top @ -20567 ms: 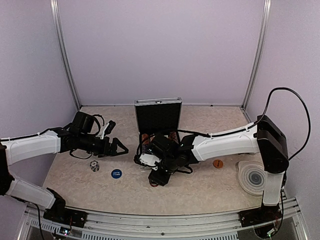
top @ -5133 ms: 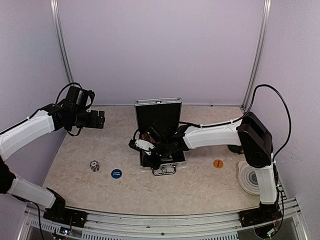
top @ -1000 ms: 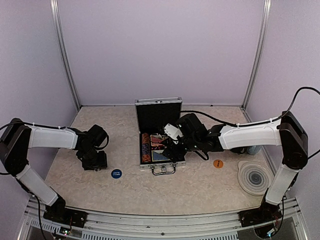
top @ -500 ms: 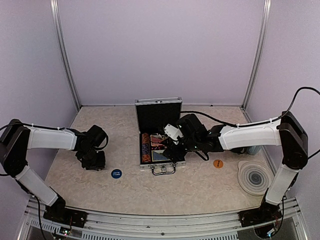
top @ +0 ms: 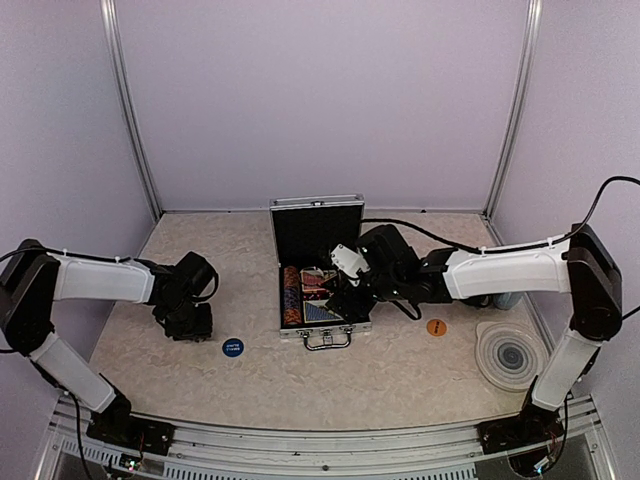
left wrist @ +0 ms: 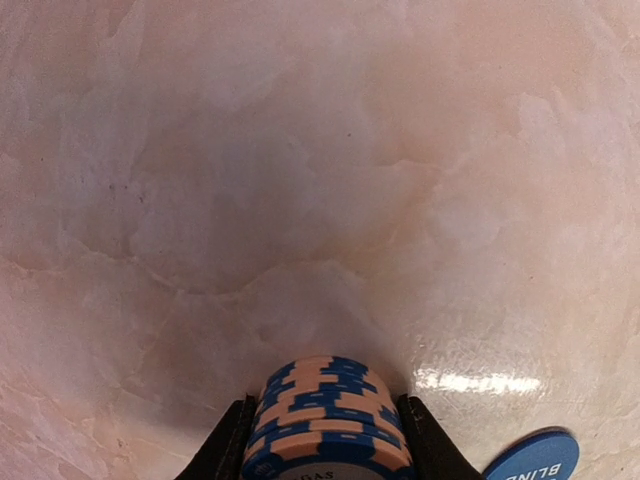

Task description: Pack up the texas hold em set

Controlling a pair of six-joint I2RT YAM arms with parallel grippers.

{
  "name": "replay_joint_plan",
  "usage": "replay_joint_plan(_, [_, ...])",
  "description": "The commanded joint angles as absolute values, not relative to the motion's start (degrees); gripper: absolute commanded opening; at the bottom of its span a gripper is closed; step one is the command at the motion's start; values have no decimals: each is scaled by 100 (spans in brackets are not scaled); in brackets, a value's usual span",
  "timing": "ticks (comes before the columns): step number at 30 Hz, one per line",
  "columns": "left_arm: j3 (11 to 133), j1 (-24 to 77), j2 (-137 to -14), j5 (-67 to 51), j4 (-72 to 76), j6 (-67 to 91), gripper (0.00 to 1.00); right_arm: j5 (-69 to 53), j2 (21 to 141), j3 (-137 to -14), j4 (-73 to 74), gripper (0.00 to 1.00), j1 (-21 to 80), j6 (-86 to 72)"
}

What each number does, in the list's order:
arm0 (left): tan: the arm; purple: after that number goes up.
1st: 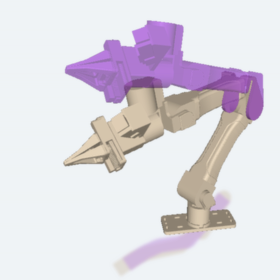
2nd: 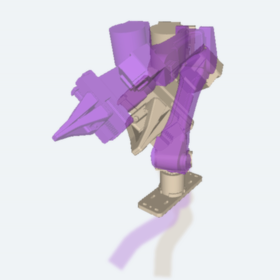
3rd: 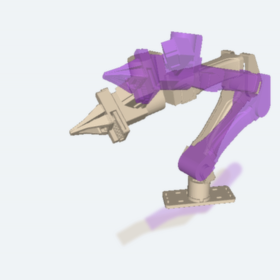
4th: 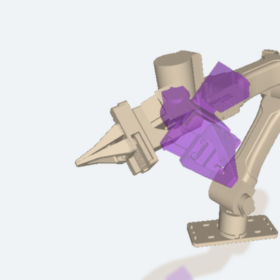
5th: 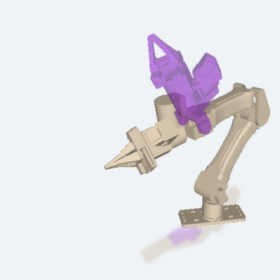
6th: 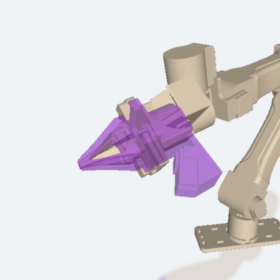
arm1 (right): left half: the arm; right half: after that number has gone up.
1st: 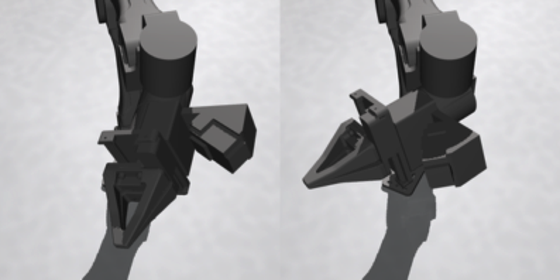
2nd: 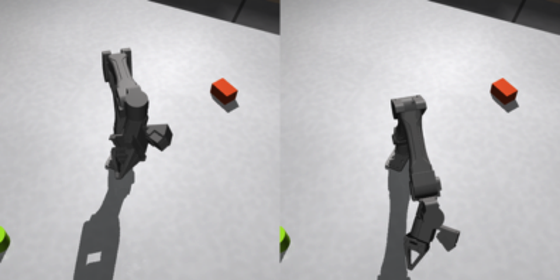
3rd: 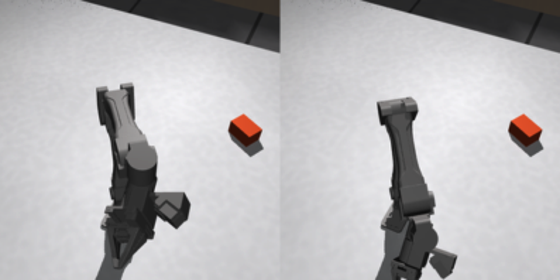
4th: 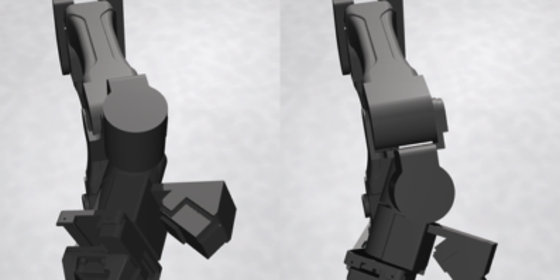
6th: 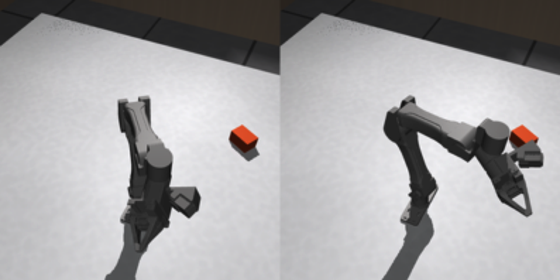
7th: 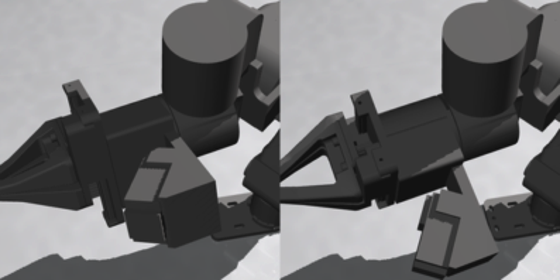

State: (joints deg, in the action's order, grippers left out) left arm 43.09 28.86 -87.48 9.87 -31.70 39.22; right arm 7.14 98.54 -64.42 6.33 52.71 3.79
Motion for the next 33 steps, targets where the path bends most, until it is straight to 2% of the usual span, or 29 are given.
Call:
replay_joint_plan(1, [4186, 3156, -8859, 504, -3140, 3913, 0, 763, 9651, -6338, 589, 99, 5256, 352])
replay_joint_plan(10, [4531, 3322, -7982, 745, -3139, 3583, 0, 764, 9633, -6324, 582, 99, 5256, 325])
replay_joint_plan(22, [5029, 3397, -7878, 660, -3384, 3164, 0, 548, 9729, -6406, 650, 99, 5256, 259])
replay_joint_plan(27, [5296, 3523, -7948, 633, -3576, 2767, 0, 78, 9738, -6485, 604, 99, 5243, 74])
replay_joint_plan(33, [5583, 3698, -8039, 399, -3751, 2365, 0, -1119, 9838, -6731, 555, 99, 5126, -727])
